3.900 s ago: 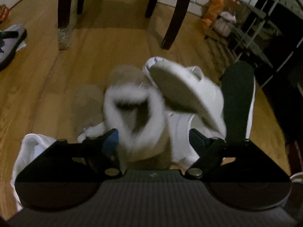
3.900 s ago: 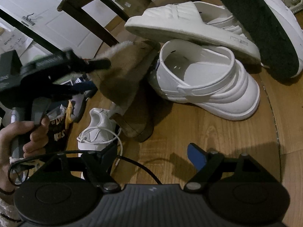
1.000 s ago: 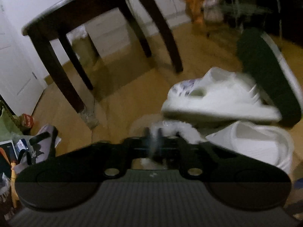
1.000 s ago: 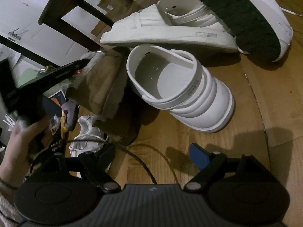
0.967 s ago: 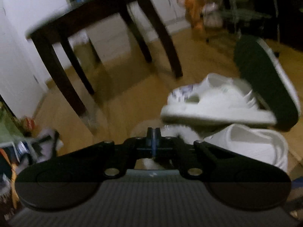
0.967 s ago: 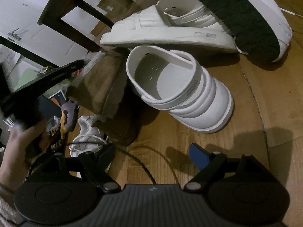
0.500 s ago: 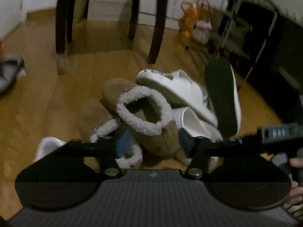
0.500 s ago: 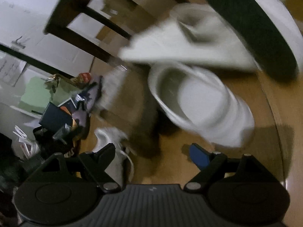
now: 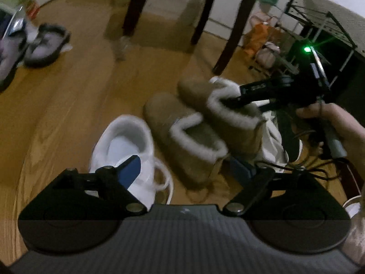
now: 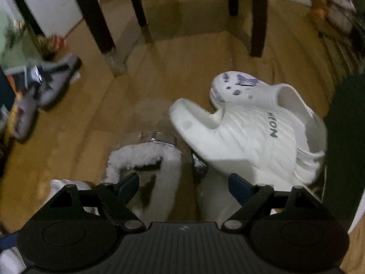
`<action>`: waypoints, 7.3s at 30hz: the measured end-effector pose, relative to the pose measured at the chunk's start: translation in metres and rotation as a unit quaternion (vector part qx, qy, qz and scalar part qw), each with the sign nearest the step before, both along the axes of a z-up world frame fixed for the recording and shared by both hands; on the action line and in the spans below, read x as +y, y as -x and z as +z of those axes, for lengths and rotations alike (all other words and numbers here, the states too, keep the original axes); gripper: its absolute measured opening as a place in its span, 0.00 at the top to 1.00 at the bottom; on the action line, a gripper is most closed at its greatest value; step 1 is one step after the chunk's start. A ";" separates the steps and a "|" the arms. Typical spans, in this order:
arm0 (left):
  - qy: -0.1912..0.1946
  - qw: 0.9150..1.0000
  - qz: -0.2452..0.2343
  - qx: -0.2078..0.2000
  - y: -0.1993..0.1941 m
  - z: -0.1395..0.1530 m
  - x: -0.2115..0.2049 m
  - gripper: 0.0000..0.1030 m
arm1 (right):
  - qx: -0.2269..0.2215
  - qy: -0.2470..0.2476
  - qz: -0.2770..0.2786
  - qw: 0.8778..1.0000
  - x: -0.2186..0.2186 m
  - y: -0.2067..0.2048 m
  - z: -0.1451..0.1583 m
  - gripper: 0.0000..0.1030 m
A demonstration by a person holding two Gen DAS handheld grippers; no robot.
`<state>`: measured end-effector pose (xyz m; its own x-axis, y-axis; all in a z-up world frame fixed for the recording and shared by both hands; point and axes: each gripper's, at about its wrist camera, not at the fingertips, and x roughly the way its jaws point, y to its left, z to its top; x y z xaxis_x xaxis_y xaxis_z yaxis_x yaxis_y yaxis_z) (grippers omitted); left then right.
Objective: Organize scattered shoes
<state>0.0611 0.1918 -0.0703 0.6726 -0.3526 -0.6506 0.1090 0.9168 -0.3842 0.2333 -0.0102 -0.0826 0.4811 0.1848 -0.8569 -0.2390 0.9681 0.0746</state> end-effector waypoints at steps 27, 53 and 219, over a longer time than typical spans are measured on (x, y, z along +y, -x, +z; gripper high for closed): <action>0.042 0.985 -0.158 0.062 0.011 -0.005 -0.129 0.09 | 0.036 -0.156 -0.030 0.987 -0.146 0.177 -0.018 0.31; -0.039 0.982 -0.140 0.117 0.013 -0.028 -0.170 0.79 | 0.044 -0.302 -0.097 0.947 -0.219 0.184 -0.071 0.23; -0.112 0.965 -0.022 0.238 0.037 -0.017 -0.128 0.05 | 0.259 -0.165 0.254 0.917 -0.121 0.200 -0.075 0.11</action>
<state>0.0240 0.0638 -0.0877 0.2666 -0.1889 -0.9451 0.0098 0.9811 -0.1933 0.0335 -0.1307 -0.1581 -0.1954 0.5628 -0.8032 -0.5020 0.6462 0.5749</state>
